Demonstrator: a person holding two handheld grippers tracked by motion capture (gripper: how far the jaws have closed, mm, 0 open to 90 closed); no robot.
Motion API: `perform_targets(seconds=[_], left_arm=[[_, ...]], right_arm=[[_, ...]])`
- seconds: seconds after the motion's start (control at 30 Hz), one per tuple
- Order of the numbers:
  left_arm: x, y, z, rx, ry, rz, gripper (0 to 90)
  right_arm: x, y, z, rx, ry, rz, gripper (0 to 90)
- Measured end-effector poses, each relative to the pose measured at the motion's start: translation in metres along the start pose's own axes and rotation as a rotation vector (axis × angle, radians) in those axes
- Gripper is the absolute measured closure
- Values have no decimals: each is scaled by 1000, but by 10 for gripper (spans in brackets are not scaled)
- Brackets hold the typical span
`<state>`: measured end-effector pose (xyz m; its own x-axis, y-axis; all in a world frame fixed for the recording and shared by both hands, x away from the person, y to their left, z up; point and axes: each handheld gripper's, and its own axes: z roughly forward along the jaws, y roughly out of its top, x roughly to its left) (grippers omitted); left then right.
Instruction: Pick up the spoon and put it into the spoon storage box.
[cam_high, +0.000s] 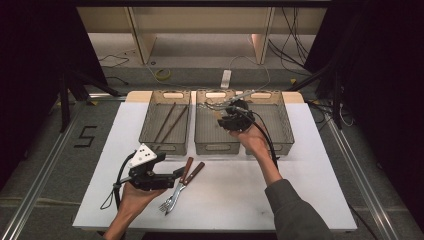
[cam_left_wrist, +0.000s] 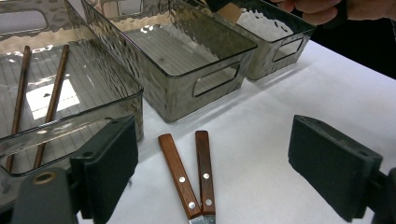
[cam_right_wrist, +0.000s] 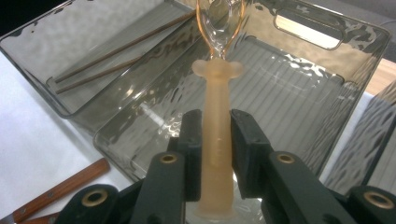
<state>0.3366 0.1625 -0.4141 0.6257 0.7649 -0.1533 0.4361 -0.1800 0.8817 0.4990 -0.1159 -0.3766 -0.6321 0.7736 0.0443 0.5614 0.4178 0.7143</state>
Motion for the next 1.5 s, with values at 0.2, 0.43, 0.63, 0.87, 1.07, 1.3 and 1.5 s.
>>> perform_targets(seconds=[0.2,0.43,0.63,0.87,1.07,1.3,1.5], left_arm=[[0,0,0,-2,2,4,156],[-1,0,0,-3,5,6,156],[-1,0,0,-6,5,8,156],[-1,0,0,-7,2,6,156],[0,0,0,-1,2,9,156],[-1,0,2,18,-1,9,156],[1,0,5,52,8,-2,156]], right_arm=[[-1,1,8,19,-9,12,755],[-2,1,19,43,-11,25,755],[1,1,27,55,2,32,753],[6,1,34,71,54,46,646],[5,2,23,32,87,52,547],[14,-3,-6,-12,78,-21,418],[20,-23,-39,-61,72,-78,361]])
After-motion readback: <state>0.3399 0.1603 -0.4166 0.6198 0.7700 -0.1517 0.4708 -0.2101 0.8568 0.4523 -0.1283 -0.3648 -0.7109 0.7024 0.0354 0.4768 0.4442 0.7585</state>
